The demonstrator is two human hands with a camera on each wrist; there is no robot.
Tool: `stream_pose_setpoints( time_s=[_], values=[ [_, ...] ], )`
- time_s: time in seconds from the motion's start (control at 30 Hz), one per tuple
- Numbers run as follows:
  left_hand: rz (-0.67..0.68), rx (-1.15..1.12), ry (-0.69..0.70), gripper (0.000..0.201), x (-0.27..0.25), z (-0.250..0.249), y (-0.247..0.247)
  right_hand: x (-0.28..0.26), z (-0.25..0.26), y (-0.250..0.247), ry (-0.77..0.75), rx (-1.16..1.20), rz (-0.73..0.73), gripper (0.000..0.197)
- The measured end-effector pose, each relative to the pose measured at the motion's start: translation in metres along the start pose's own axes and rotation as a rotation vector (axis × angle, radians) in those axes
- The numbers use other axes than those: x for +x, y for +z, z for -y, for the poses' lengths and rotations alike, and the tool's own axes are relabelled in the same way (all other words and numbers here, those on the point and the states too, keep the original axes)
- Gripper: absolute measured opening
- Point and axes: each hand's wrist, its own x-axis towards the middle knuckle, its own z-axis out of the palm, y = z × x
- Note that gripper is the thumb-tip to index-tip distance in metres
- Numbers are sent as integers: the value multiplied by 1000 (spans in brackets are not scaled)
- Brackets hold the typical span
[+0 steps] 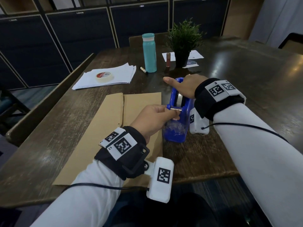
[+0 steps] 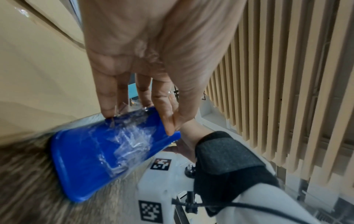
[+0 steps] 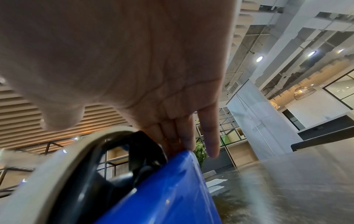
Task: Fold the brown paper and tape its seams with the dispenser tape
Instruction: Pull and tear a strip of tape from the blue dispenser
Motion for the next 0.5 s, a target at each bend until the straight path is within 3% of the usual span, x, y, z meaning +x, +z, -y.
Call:
stream_pose_setpoints(
  time_s=[0.37,0.5],
  values=[
    [-18,151,90,23,-1,-1,-1,3,-2,1,18,-5,8,78],
    [2,378,136,14,-3,-2,-5,3,-2,1,13,-3,16,81]
  ],
)
